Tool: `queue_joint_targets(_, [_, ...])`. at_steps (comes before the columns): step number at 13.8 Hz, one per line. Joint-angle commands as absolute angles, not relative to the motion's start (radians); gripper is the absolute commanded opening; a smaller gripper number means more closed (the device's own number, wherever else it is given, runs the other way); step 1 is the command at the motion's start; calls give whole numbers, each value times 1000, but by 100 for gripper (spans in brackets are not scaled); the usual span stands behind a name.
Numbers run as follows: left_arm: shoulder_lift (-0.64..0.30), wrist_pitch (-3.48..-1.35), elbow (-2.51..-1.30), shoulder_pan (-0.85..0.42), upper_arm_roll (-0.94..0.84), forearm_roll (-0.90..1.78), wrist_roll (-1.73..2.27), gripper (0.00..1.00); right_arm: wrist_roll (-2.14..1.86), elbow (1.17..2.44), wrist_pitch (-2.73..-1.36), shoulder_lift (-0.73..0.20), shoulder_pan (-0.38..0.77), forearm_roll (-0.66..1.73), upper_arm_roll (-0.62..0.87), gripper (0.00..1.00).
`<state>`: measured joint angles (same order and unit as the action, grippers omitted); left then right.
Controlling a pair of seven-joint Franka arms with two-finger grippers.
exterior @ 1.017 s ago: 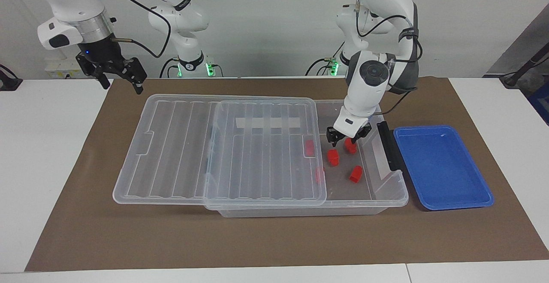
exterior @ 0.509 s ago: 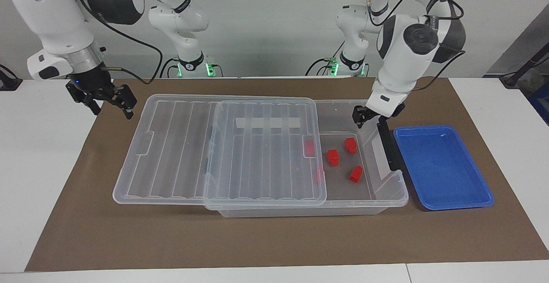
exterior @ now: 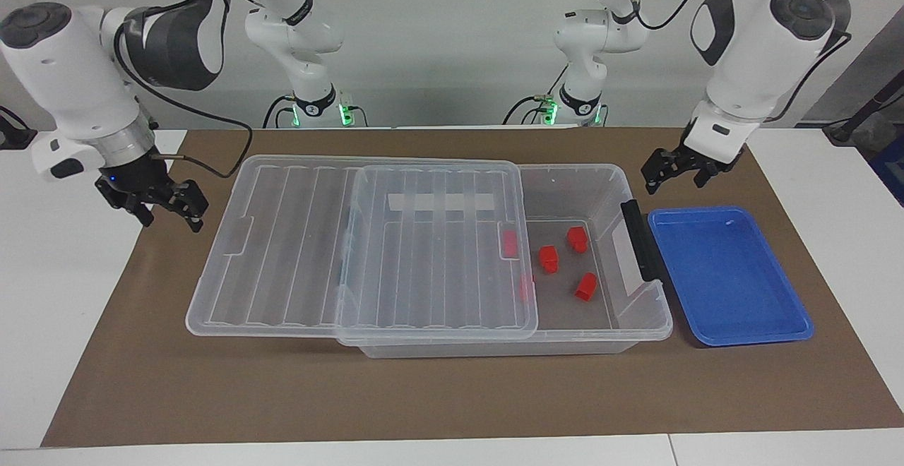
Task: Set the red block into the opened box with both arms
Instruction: 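Withdraw the left gripper to the tray while the right gripper reaches the lid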
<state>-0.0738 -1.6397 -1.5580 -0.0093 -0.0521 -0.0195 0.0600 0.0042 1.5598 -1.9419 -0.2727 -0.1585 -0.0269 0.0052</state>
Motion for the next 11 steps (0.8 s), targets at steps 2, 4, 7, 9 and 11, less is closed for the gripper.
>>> queue_joint_targets(2, [-43,-1644,-1588,26,-60,-31,51,100,-20,1632,-1990,-253,-175,-20,15,0])
queue_joint_targets(4, [-41,-1643,-1588,20,-61,-31,55,100,-20,1646,-1990,-247,-175,-17,15,0])
queue_joint_targets(7, [-37,-1641,-1591,12,-63,-31,51,100,-18,1647,-1990,-247,-163,-15,21,0])
queue_joint_targets(9, [-35,-1646,-1591,11,-61,-31,41,100,-17,1649,-1991,-247,-140,-15,26,0])
queue_joint_targets(11, [-37,-1658,-1574,20,-74,-37,17,100,-11,1649,-1991,-247,-115,-15,28,0])
